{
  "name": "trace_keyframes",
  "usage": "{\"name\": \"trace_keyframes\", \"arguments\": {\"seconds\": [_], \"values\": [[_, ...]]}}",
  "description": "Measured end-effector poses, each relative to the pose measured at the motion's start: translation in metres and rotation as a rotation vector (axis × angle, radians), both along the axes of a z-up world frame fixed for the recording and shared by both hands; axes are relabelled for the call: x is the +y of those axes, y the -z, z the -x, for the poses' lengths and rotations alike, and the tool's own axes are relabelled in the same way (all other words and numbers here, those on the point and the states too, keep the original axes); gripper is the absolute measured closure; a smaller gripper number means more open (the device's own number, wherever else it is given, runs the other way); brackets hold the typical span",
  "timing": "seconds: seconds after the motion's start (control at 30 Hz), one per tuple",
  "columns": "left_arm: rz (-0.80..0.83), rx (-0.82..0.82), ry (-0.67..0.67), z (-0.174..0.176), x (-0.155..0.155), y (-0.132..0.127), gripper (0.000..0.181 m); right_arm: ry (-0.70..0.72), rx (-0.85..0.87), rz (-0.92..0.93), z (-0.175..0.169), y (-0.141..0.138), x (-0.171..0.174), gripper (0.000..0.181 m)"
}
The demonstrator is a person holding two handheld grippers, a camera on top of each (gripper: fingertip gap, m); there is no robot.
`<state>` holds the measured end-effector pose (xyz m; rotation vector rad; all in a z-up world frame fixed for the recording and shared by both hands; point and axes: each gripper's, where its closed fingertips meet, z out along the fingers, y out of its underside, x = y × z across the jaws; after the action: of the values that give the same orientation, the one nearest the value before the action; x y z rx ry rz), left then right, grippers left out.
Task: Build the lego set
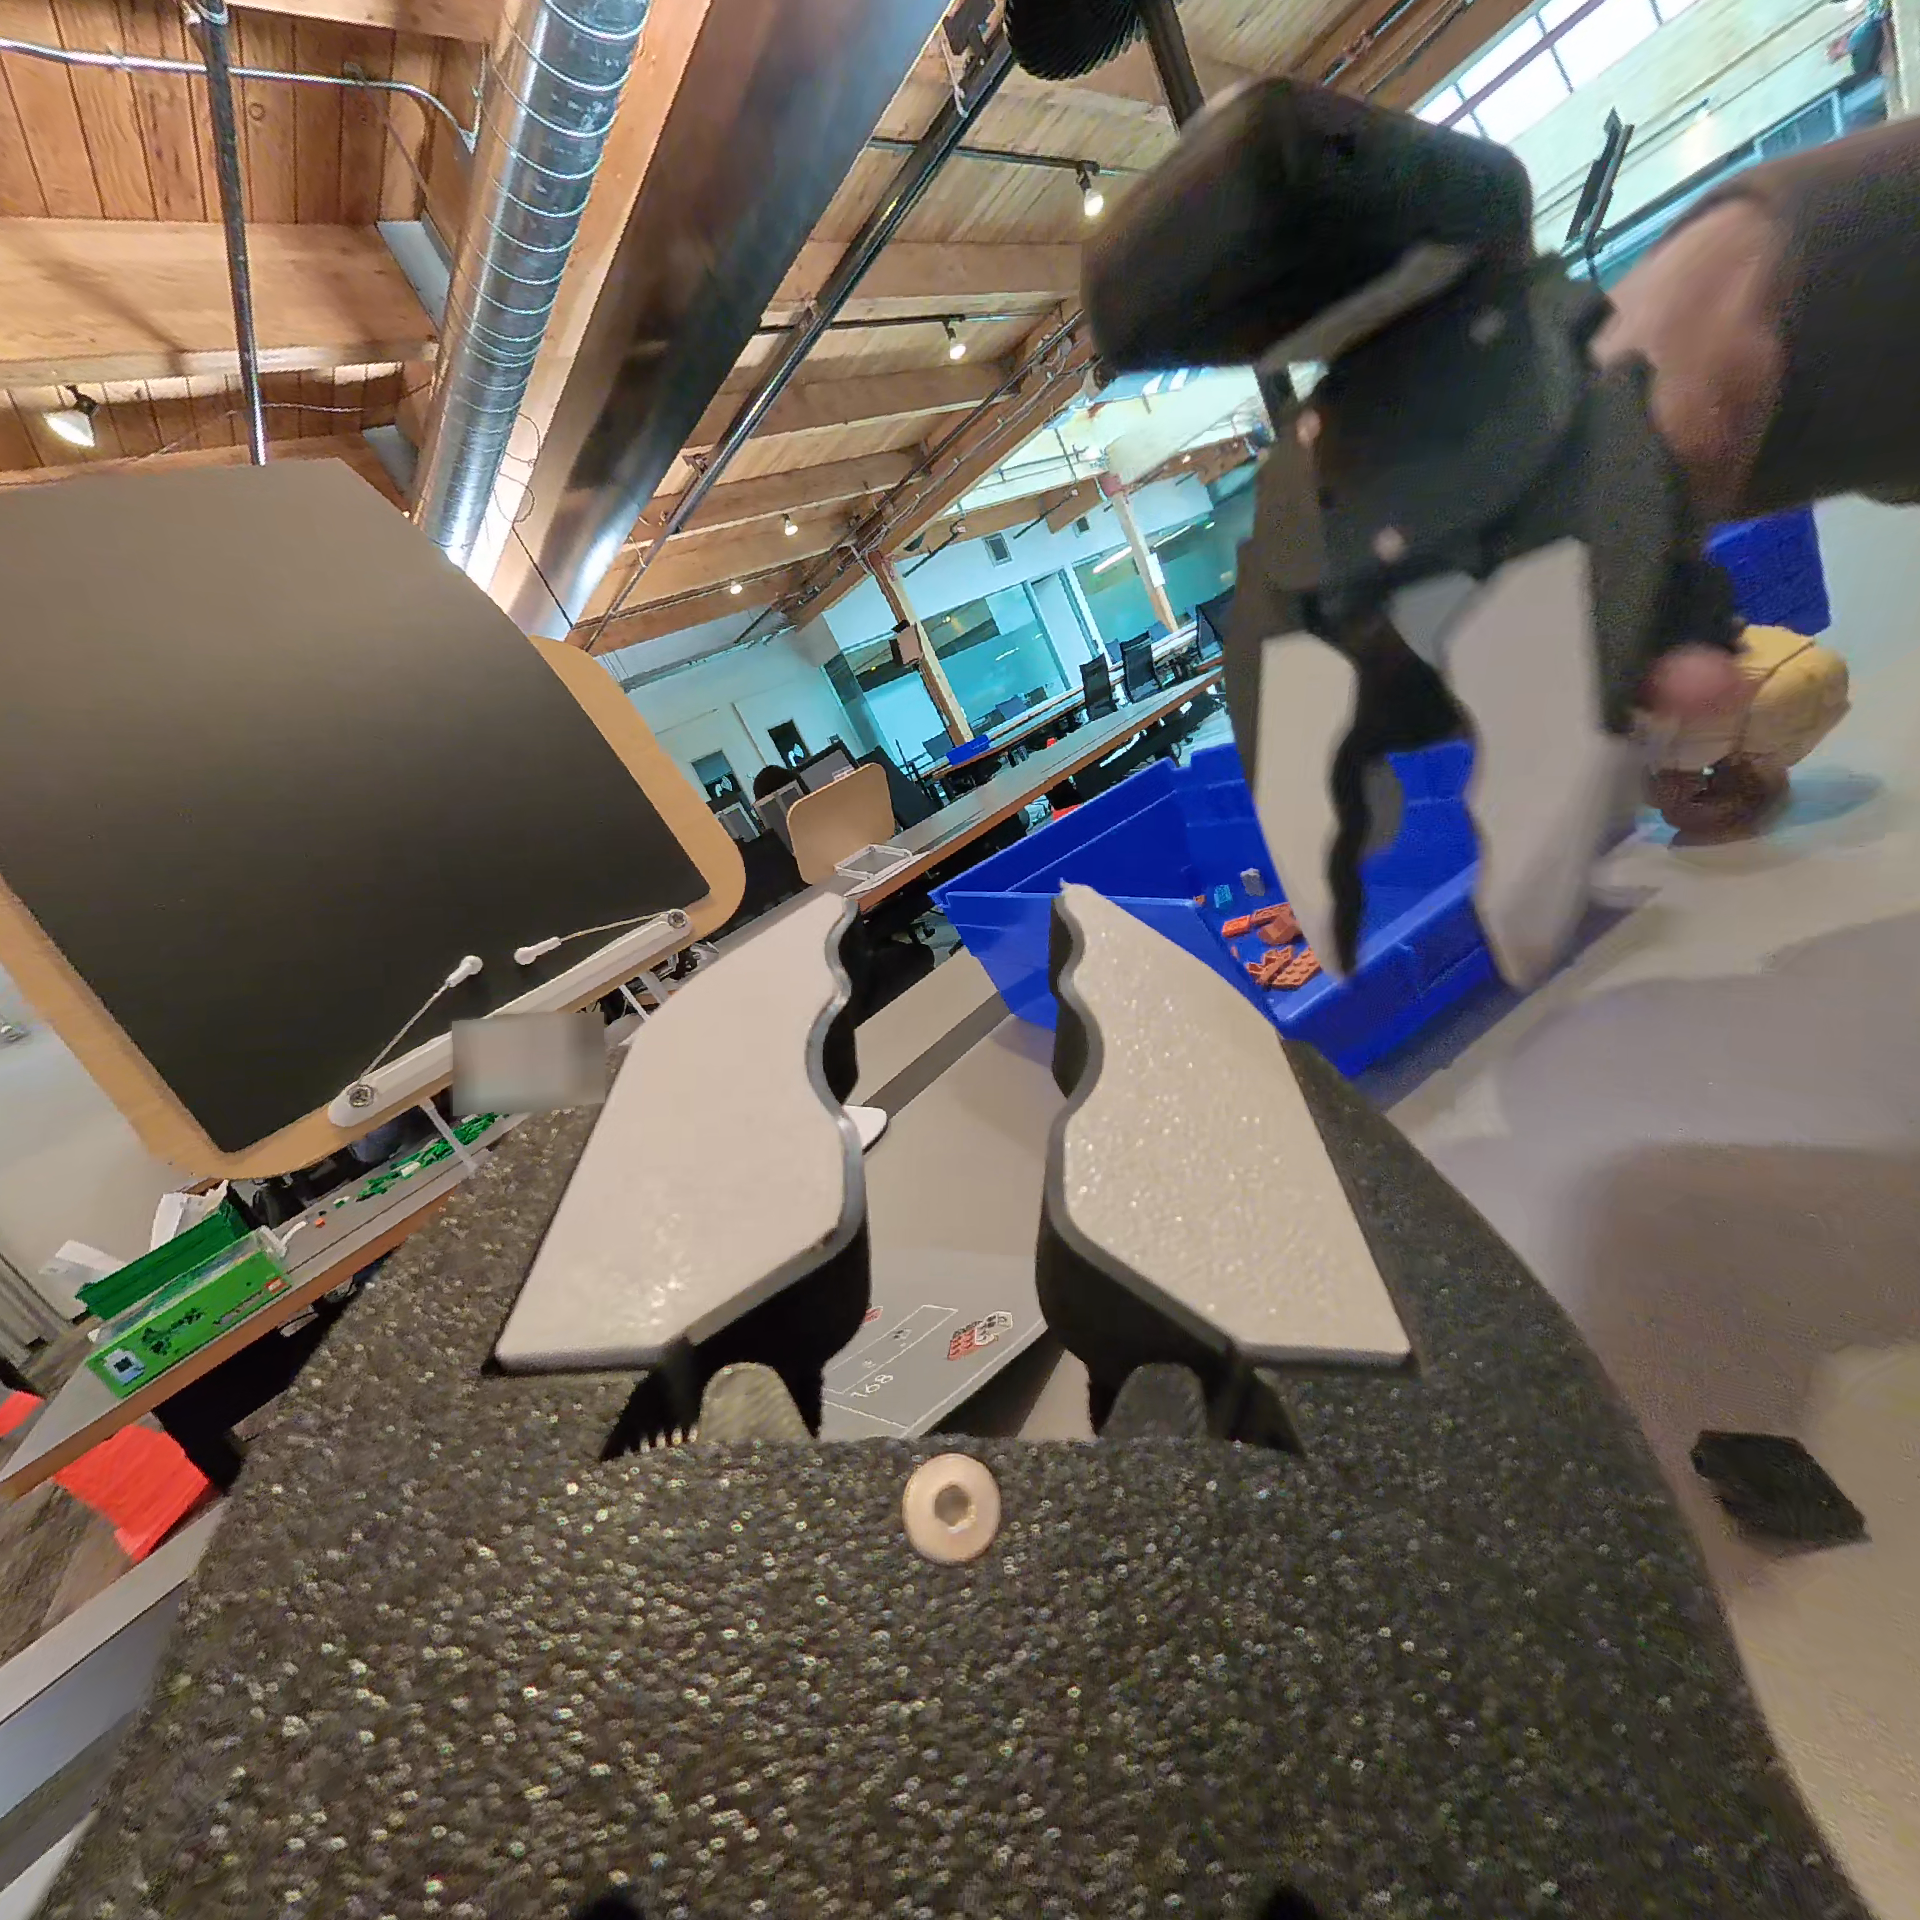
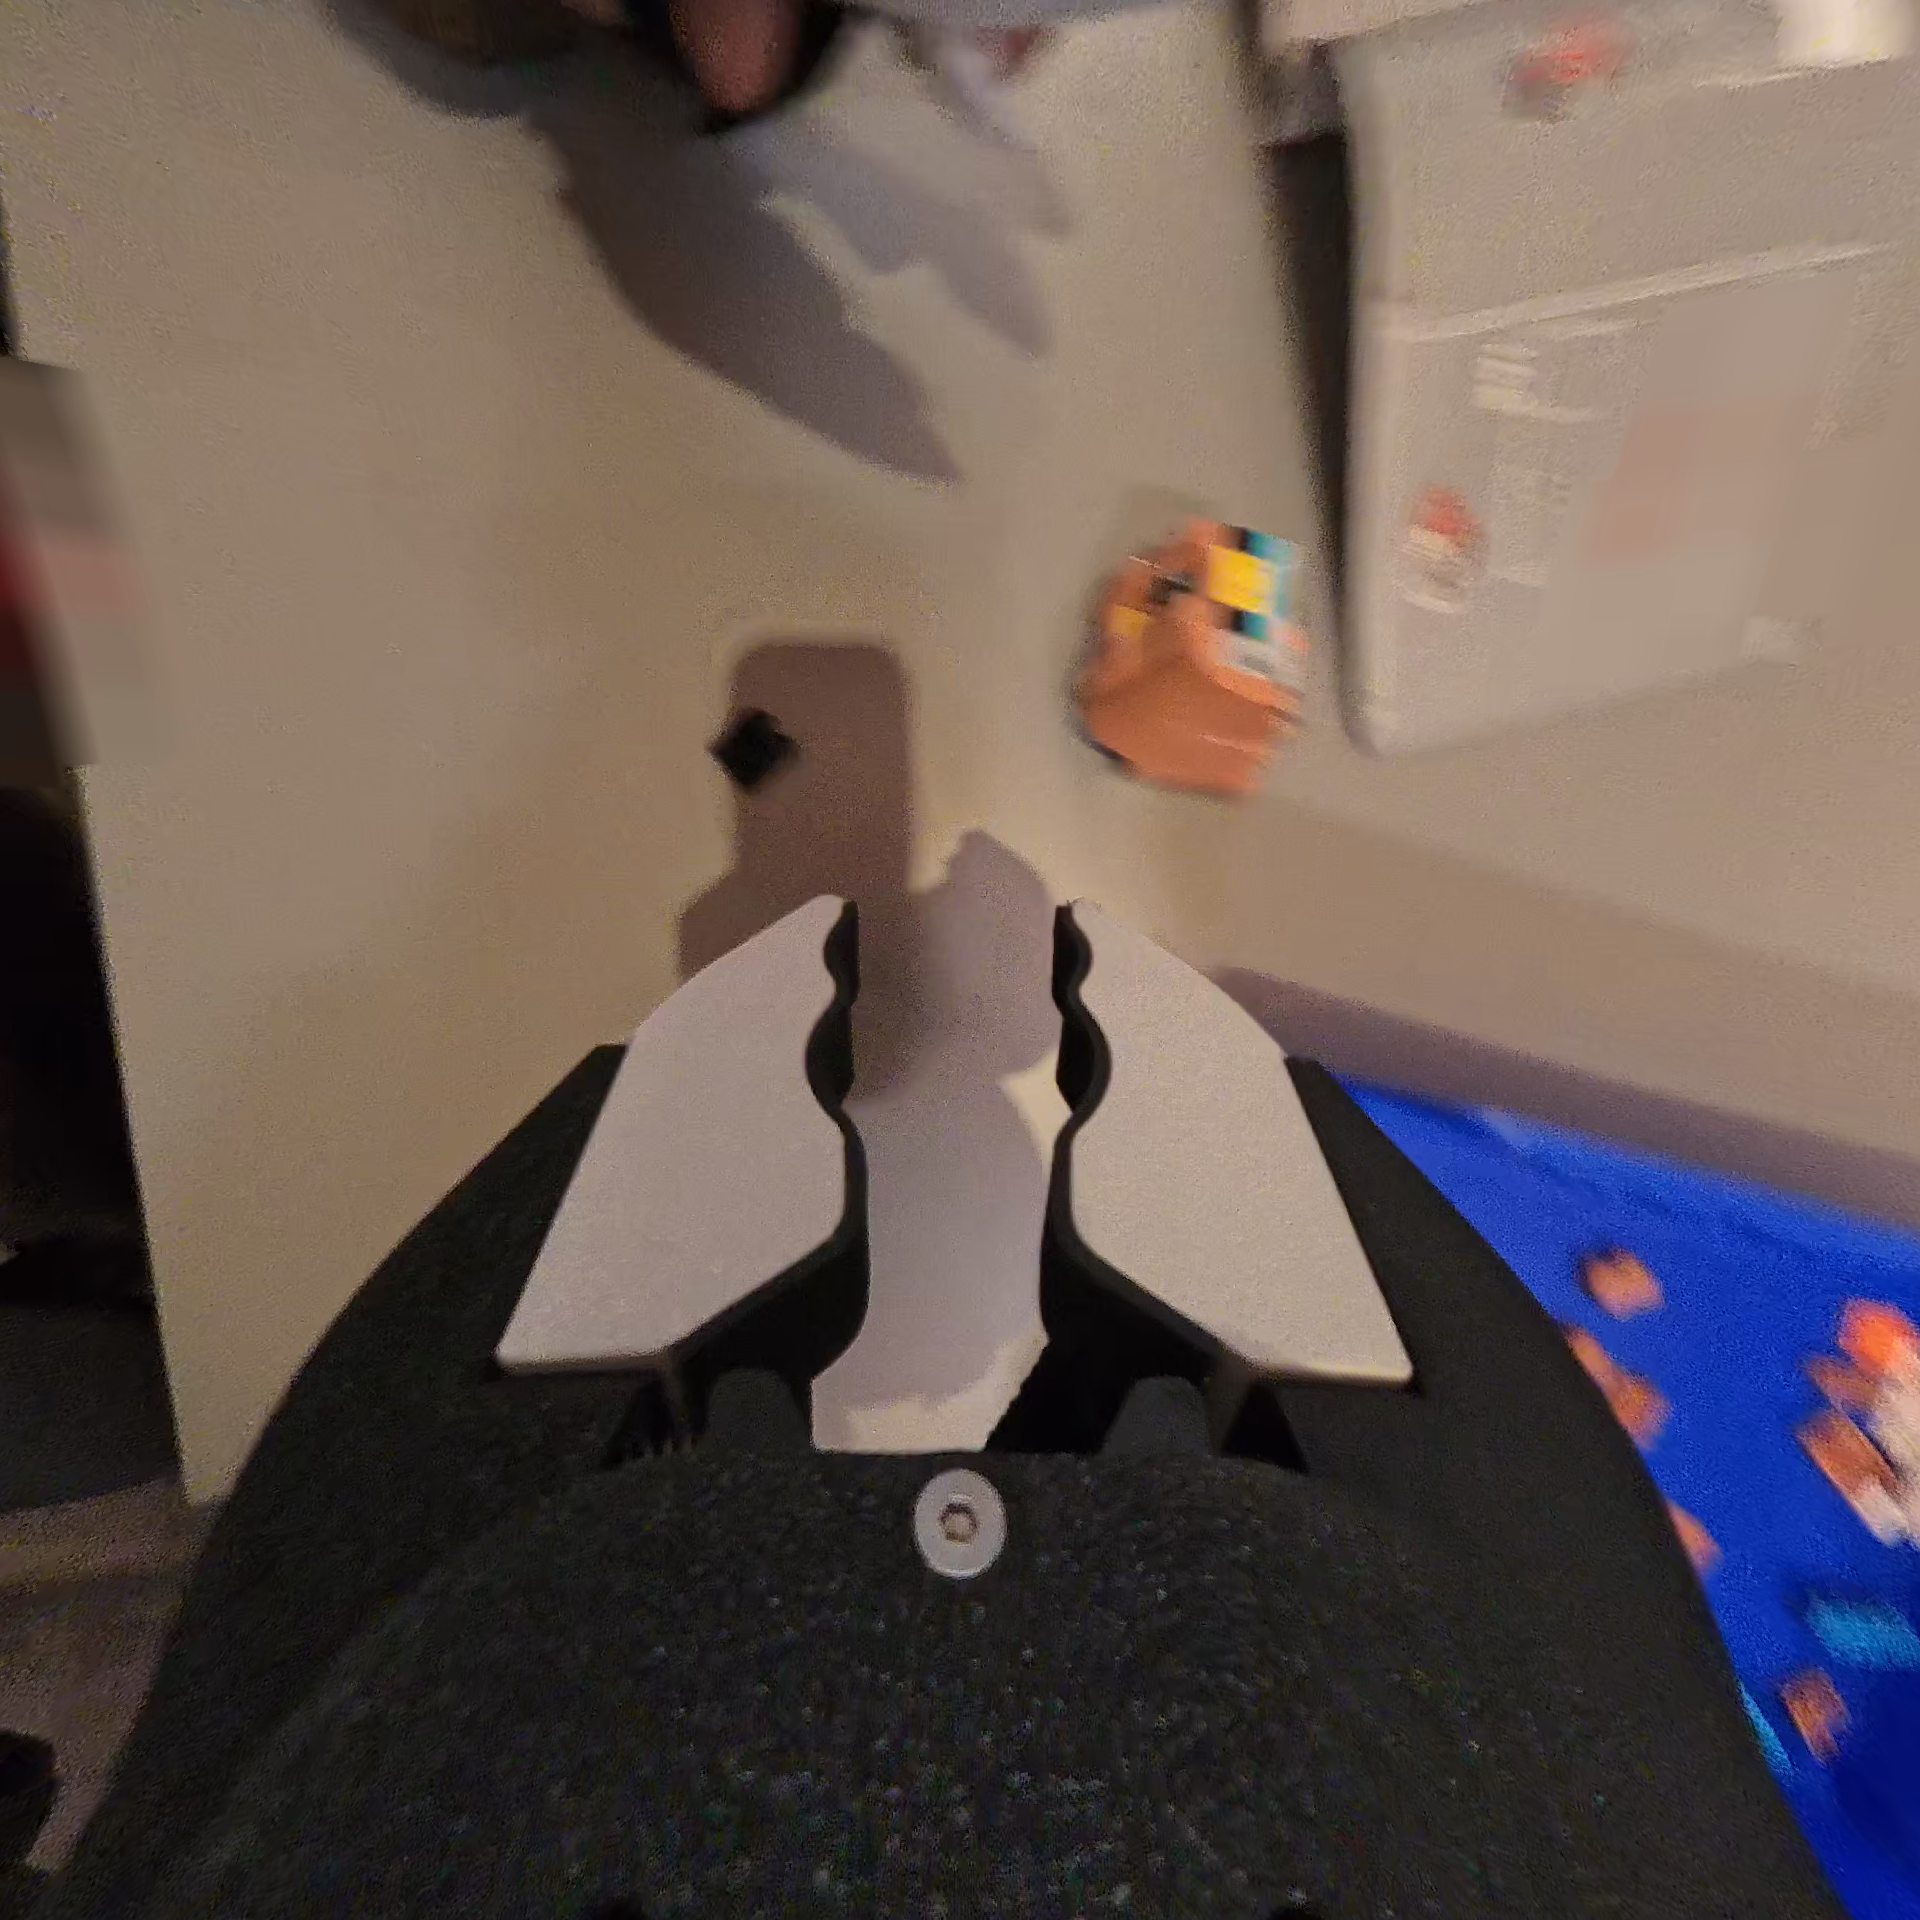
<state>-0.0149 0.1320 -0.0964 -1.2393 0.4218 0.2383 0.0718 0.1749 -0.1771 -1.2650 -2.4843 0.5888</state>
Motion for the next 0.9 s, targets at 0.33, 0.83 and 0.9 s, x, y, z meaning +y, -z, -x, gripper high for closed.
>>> {"name": "trace_keyframes", "arguments": {"seconds": [0.33,0.83,0.9], "values": [[0.007,-0.002,-0.005,0.001,0.002,0.002,0.147,0.430,-0.140,-0.177,-0.034,-0.001,0.201,0.148],[-0.001,-0.021,-0.018,0.009,0.001,-0.001,0.147,0.454,-0.257,-0.179,-0.024,0.035,0.233,0.149],[-0.001,-0.022,-0.018,0.009,0.001,-0.001,0.147,0.431,-0.273,-0.184,-0.027,0.038,0.226,0.150]]}}
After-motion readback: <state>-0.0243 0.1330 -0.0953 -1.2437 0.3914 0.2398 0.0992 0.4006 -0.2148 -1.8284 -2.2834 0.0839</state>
